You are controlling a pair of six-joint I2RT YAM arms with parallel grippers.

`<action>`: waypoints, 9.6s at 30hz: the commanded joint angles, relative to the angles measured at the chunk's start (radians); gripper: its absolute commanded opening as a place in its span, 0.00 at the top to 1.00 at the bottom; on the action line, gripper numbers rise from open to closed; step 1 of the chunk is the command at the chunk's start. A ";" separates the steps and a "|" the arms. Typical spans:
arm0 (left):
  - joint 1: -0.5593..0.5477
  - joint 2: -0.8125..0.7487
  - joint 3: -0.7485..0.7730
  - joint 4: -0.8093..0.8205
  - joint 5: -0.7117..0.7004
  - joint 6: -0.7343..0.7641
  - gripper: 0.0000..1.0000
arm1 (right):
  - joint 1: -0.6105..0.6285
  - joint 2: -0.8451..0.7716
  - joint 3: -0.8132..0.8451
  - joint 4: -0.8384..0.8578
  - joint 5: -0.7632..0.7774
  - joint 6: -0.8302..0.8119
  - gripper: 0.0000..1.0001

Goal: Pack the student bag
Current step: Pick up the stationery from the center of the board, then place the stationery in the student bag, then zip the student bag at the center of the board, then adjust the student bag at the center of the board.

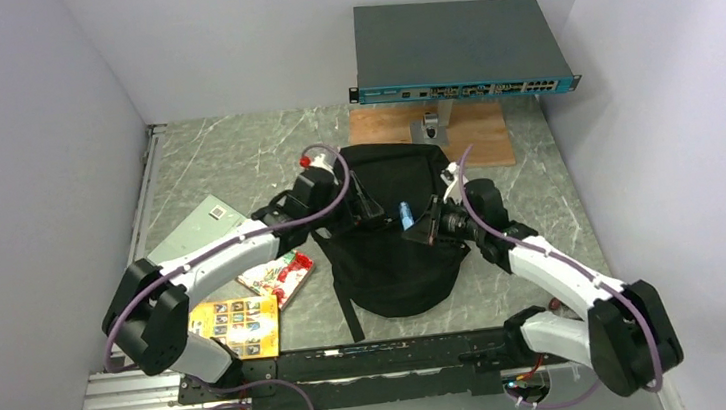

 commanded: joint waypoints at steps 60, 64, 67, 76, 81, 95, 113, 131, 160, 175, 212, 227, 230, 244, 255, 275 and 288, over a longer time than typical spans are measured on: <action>0.123 0.186 -0.199 0.284 0.223 0.224 0.27 | -0.275 0.511 0.168 0.096 -0.160 -0.045 0.34; 0.120 0.205 -0.175 0.264 0.234 0.239 0.28 | -0.273 0.435 0.175 -0.025 -0.093 -0.121 0.33; 0.117 0.194 -0.186 0.269 0.227 0.241 0.28 | -0.272 0.383 0.158 -0.032 -0.101 -0.132 0.47; 0.110 0.203 -0.203 0.288 0.235 0.238 0.28 | -0.250 0.373 0.178 0.003 -0.144 -0.083 0.97; 0.109 0.218 -0.173 0.263 0.247 0.248 0.29 | -0.243 0.469 0.211 0.103 -0.175 -0.035 1.00; 0.101 0.236 -0.174 0.249 0.239 0.257 0.30 | -0.237 0.463 0.267 -0.023 -0.099 -0.075 1.00; 0.097 0.231 -0.188 0.278 0.253 0.246 0.30 | -0.177 0.325 0.239 -0.087 -0.108 -0.062 1.00; 0.081 0.255 -0.195 0.259 0.227 0.255 0.30 | -0.175 0.592 0.335 0.150 0.039 0.042 1.00; 0.083 0.272 -0.258 0.386 0.321 0.203 0.31 | 0.132 0.612 0.568 -0.139 0.114 -0.725 0.59; 0.103 0.274 -0.310 0.445 0.333 0.194 0.31 | 0.207 0.599 0.514 -0.224 0.490 -0.714 0.54; 0.150 0.202 -0.174 0.239 0.216 0.270 0.16 | 0.225 0.320 0.222 0.166 0.664 -0.339 1.00; 0.163 0.489 0.001 0.045 0.101 0.284 0.68 | 0.001 0.301 0.200 0.156 0.596 -0.042 1.00; 0.190 0.500 -0.029 0.052 0.093 0.272 0.75 | -0.127 0.267 0.158 0.148 0.564 0.062 1.00; 0.207 0.384 -0.096 0.154 0.159 0.346 0.62 | -0.374 0.223 0.112 0.038 0.462 0.120 0.87; 0.208 0.064 -0.165 0.198 0.344 0.396 0.23 | -0.009 -0.173 0.141 -0.350 0.566 -0.064 0.39; 0.068 0.127 -0.404 0.504 0.489 0.162 0.37 | 0.464 -0.080 -0.128 0.006 0.258 0.145 0.42; 0.210 -0.088 -0.240 0.040 0.359 0.448 0.90 | 0.494 0.039 0.128 -0.231 0.410 -0.303 0.37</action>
